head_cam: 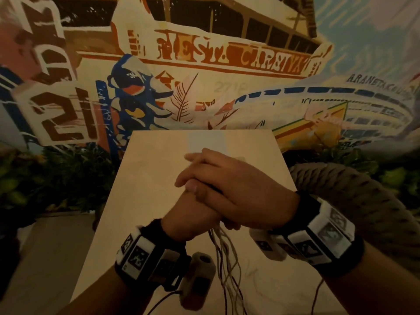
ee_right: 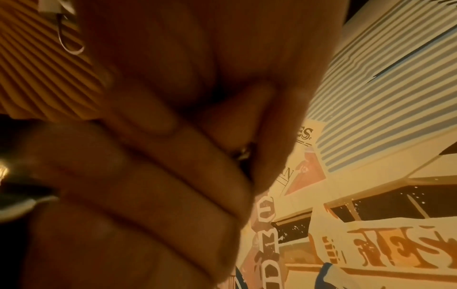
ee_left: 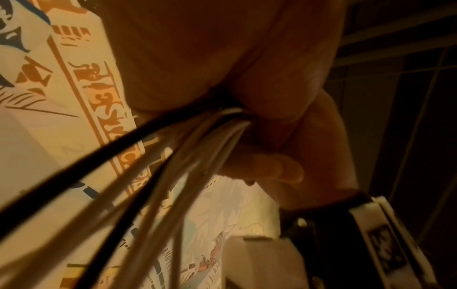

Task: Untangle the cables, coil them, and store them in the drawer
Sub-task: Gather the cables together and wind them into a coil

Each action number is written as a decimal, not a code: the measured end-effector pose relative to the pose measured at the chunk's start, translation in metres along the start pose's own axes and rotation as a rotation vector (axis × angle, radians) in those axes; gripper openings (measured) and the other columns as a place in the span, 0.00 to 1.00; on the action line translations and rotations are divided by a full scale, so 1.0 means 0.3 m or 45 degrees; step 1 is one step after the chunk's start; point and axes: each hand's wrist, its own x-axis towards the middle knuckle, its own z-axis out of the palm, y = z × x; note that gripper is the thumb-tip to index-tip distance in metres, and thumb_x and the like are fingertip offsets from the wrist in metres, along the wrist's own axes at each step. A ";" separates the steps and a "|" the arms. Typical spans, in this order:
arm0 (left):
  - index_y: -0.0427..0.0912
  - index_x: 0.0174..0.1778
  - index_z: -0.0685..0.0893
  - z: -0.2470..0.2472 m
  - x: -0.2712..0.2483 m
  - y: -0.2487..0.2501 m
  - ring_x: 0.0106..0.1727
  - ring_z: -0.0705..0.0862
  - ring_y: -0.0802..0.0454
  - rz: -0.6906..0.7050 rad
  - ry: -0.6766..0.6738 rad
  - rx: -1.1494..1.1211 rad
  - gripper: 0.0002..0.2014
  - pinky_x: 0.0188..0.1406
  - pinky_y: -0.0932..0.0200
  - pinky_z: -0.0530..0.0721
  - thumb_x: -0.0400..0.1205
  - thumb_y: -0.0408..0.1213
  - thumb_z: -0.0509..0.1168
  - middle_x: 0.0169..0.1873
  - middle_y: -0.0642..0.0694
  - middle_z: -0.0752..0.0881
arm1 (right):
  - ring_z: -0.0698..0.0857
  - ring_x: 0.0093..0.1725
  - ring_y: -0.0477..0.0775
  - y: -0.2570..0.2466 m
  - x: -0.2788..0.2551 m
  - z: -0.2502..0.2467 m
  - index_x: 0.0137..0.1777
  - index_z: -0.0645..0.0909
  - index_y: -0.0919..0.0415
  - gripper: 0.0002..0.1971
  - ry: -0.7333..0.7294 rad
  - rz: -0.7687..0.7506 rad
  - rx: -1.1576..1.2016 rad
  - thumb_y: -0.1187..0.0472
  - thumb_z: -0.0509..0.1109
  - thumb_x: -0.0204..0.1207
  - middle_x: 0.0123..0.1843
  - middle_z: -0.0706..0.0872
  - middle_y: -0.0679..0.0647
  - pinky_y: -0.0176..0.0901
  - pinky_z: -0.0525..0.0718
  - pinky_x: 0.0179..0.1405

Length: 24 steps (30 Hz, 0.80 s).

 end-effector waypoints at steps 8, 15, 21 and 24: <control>0.41 0.42 0.83 0.032 0.028 0.115 0.22 0.68 0.59 -0.014 -0.042 -0.665 0.08 0.23 0.63 0.67 0.86 0.37 0.65 0.26 0.53 0.75 | 0.72 0.81 0.39 0.085 -0.070 0.023 0.87 0.53 0.45 0.42 0.356 0.303 0.826 0.51 0.75 0.80 0.83 0.72 0.44 0.48 0.79 0.75; 0.36 0.47 0.80 -0.051 0.054 0.145 0.20 0.74 0.47 0.004 0.034 -0.658 0.15 0.34 0.39 0.83 0.88 0.46 0.59 0.22 0.44 0.69 | 0.78 0.25 0.55 0.161 -0.139 0.193 0.40 0.81 0.53 0.16 -0.205 0.648 1.042 0.43 0.68 0.84 0.25 0.79 0.50 0.51 0.81 0.33; 0.42 0.42 0.78 -0.117 0.046 0.115 0.19 0.57 0.55 -0.100 0.091 -0.791 0.16 0.23 0.60 0.58 0.90 0.49 0.57 0.23 0.48 0.57 | 0.63 0.23 0.49 0.214 -0.307 0.293 0.36 0.70 0.56 0.33 -0.340 0.883 1.412 0.27 0.77 0.64 0.26 0.65 0.47 0.41 0.66 0.25; 0.42 0.35 0.75 -0.088 0.023 0.090 0.21 0.54 0.53 -0.108 0.037 -0.814 0.19 0.24 0.57 0.54 0.91 0.46 0.57 0.24 0.46 0.55 | 0.66 0.25 0.50 0.206 -0.334 0.287 0.29 0.71 0.50 0.31 -0.404 0.827 1.420 0.21 0.69 0.66 0.25 0.67 0.46 0.47 0.73 0.34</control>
